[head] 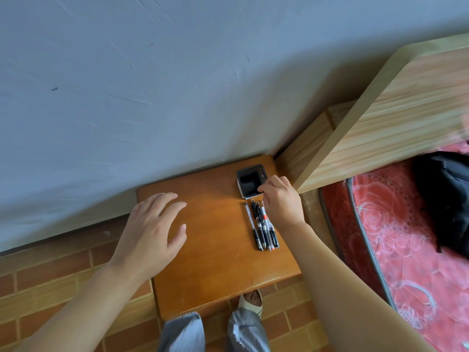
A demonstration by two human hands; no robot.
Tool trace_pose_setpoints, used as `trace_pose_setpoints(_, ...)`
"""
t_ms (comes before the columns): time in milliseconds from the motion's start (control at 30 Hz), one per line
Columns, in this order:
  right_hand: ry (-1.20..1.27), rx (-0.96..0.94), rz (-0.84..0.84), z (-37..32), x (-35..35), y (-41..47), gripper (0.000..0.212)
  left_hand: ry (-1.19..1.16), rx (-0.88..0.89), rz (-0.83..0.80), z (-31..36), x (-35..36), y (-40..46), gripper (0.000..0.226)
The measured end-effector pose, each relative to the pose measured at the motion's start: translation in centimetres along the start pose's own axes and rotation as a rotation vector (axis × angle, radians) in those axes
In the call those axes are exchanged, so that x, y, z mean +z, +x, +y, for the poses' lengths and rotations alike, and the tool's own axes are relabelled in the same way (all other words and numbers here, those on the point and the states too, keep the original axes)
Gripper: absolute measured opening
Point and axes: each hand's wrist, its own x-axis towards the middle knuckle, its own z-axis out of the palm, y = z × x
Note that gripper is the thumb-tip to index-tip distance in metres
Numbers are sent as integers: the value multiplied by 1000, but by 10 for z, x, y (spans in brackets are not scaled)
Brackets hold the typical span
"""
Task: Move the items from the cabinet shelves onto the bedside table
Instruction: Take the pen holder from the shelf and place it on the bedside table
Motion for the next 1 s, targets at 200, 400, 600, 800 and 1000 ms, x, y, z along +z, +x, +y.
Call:
trace_pose_setpoints(200, -22, 3, 3, 7, -2, -8, 31, -7, -7, -1, 4, -1, -6, 47)
trace_pose_setpoints(400, -35, 8, -20, 9, -5, -16, 34, 16, 2, -13, 8, -1, -11, 47)
trace_pose_setpoints(600, -125, -41, -67, 6, -31, -24, 33, 49, 11, 6, 17, -17, -10, 48)
trace_pose_setpoints(800, -83, -24, -81, -15, -93, -55, 35, 74, 9, 30, 37, -53, -20, 49)
trace_pose_setpoints(1000, -11, 68, -158, -37, -176, -96, 44, 95, -36, 63, 74, -111, -53, 48)
